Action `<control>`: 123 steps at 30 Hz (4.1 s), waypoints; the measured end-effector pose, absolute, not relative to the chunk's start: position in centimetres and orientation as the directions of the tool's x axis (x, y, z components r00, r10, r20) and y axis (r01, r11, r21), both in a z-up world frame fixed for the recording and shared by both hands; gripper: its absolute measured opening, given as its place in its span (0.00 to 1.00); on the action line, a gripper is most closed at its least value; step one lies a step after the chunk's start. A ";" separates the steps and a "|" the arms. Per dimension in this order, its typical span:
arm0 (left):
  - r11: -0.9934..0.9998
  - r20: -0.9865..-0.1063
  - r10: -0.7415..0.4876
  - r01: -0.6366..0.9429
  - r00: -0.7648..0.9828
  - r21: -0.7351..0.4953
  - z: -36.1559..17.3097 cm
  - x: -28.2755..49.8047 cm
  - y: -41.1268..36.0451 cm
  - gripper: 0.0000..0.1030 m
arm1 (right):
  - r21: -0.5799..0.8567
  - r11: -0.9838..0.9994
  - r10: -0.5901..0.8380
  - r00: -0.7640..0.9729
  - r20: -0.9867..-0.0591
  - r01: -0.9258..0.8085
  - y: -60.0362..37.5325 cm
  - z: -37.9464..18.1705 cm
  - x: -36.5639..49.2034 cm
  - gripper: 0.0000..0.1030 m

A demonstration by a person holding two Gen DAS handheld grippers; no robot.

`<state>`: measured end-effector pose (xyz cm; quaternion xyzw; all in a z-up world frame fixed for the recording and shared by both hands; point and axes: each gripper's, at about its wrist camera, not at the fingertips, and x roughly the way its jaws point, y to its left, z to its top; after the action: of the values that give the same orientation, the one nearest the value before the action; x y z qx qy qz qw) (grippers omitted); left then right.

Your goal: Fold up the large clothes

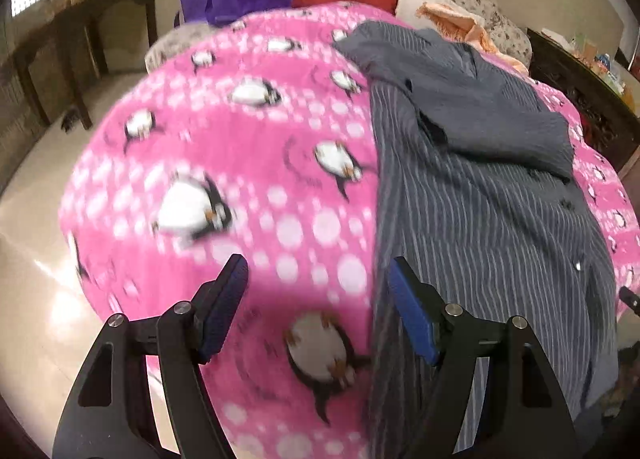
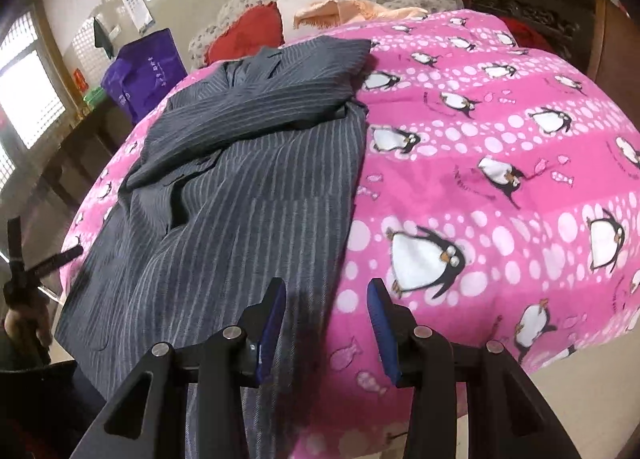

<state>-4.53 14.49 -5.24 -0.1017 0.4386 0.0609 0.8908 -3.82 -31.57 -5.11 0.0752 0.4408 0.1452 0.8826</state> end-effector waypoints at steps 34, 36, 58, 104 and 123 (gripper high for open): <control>0.915 -0.793 -0.399 0.151 0.460 -0.373 -5.4 -3.5 9.8 0.68 | 0.433 0.872 0.486 0.505 -0.713 -0.228 -33.4 -7.3 -3.3 0.60; 0.928 -0.809 -0.372 0.155 0.454 -0.340 -5.4 -3.3 9.7 0.54 | 0.435 0.865 0.500 0.487 -0.716 -0.249 -33.0 -7.8 -2.8 0.60; 0.924 -0.807 -0.381 0.213 0.450 -0.317 -5.1 -3.2 8.9 0.31 | 0.434 0.741 0.638 0.336 -0.693 -0.512 -28.2 -7.7 -3.4 0.38; 0.813 -0.616 -0.369 -0.080 0.696 -0.577 4.4 12.8 15.8 0.02 | 0.581 0.757 0.621 0.604 -0.498 -0.299 -34.6 2.5 15.5 0.04; 0.966 -0.820 -0.207 -0.024 0.533 -0.259 -4.3 24.0 16.0 0.11 | 0.648 0.752 0.610 0.494 -0.619 -0.118 -34.2 -3.5 26.0 0.22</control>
<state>24.04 16.04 -4.31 -0.1202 0.4802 -0.0526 0.8673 25.99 -34.21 -3.55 0.2731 0.4512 0.2219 0.8202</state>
